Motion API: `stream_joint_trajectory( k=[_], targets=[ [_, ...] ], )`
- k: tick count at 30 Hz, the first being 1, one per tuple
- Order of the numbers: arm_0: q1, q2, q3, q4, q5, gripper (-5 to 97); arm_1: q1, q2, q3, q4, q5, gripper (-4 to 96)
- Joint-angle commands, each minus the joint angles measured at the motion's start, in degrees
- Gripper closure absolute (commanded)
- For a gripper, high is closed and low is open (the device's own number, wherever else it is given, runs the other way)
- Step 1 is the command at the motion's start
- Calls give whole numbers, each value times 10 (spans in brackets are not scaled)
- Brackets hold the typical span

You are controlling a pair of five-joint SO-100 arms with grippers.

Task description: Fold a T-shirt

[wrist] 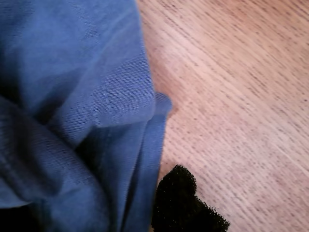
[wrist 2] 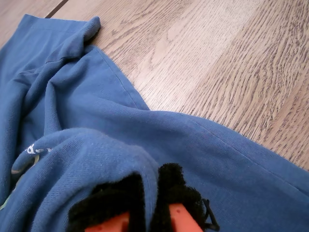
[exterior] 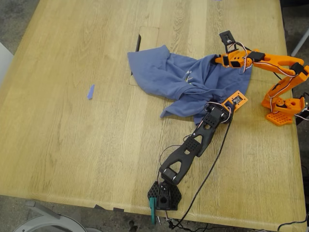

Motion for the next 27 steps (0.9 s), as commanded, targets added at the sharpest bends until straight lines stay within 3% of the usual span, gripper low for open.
stream_joint_trajectory(
  k=[1, 10, 18, 27],
  targets=[
    [-69, -13, -16, 5, 3, 569, 5, 32, -14, -13, -3, 913],
    [-91, -32, -16, -20, 4, 693, 0, 34, -18, -14, -3, 913],
    [-111, -40, -16, -45, -1, 868, -2, 37, -25, -9, -3, 913],
    [-134, -28, -17, -47, -17, 917, -16, 57, -34, 14, -4, 913]
  ],
)
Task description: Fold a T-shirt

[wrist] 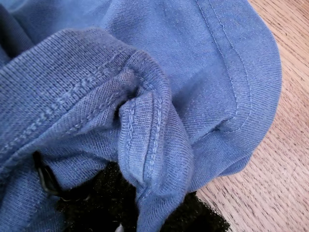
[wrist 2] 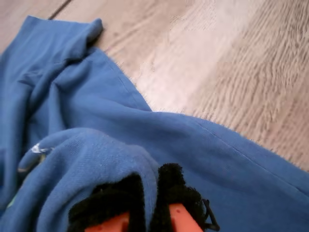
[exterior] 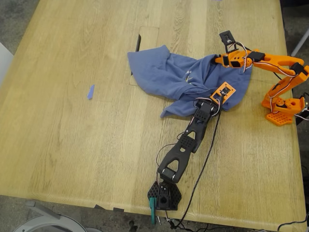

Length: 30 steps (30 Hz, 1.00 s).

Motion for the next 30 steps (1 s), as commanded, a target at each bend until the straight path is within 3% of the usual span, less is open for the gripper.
stream_joint_trajectory(
  k=[1, 7, 30],
  targets=[
    [-66, 9, -17, -4, -20, 917, -11, 39, -37, 5, -4, 913],
    [-93, 91, -17, 13, -45, 918, -25, 64, -68, 31, -4, 913],
    [-131, 570, -19, 83, -40, 918, -84, 240, -129, 42, -17, 914]
  ],
)
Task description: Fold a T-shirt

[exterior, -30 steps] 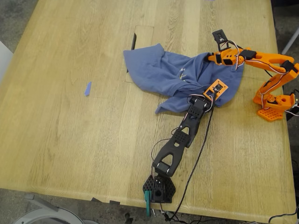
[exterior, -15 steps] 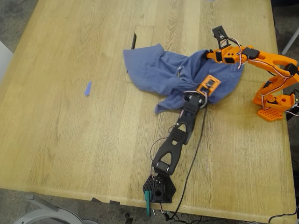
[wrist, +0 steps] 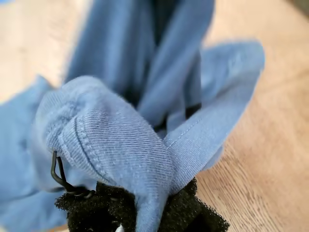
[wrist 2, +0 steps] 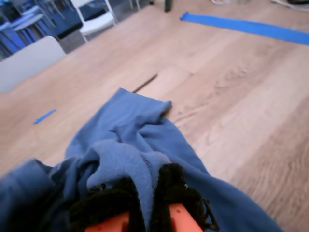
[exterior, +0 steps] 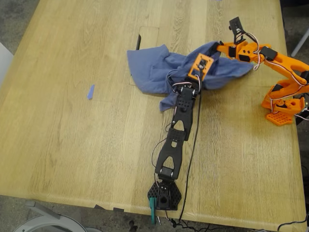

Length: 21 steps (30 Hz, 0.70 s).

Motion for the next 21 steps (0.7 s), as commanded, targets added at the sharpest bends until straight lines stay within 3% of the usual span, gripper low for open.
stream_joint_trajectory(
  k=[1, 11, 21],
  targets=[
    [-11, 195, -21, 1, -2, 918, -21, 54, -47, -23, -6, 914],
    [46, 299, -22, -70, -23, 918, -104, 148, -44, -97, -21, 914],
    [90, 348, -23, -162, -28, 918, -143, 141, -147, -156, -30, 914]
  ],
)
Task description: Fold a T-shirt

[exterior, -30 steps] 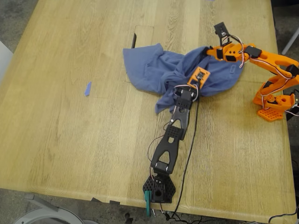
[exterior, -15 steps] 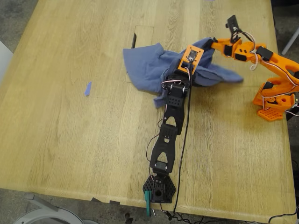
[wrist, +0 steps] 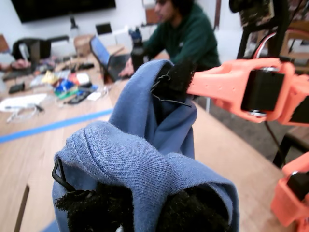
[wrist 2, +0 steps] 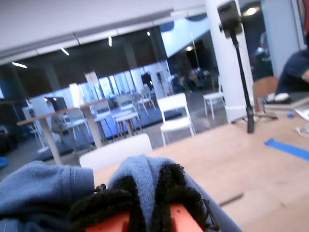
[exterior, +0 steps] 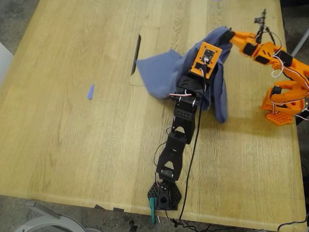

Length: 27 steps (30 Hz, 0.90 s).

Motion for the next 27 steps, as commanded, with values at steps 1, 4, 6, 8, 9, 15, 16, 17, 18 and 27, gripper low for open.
stream_joint_trajectory(
  k=[1, 4, 6, 8, 9, 15, 16, 17, 18, 27],
  targets=[
    [15, 133, -23, -62, -5, 918, -12, 8, -73, -17, -4, 914],
    [38, 155, -23, -79, -3, 918, -20, -1, -118, -9, -6, 914],
    [54, 171, -23, -81, 2, 918, -22, -9, -149, -4, -8, 914],
    [69, 187, -23, -81, 10, 918, -21, -14, -176, 4, -9, 914],
    [75, 194, -23, -81, 12, 918, -18, -16, -186, 6, -9, 914],
    [117, 218, -24, -81, 24, 918, -15, -18, -240, 19, -11, 914],
    [125, 221, -24, -81, 24, 918, -11, -18, -249, 23, -11, 914],
    [129, 227, -24, -81, 25, 918, -4, -18, -258, 29, -9, 914],
    [131, 234, -24, -76, 25, 918, 2, -16, -268, 39, -7, 914],
    [128, 299, -24, 33, 24, 918, 31, 23, -284, 87, 0, 913]
  ],
)
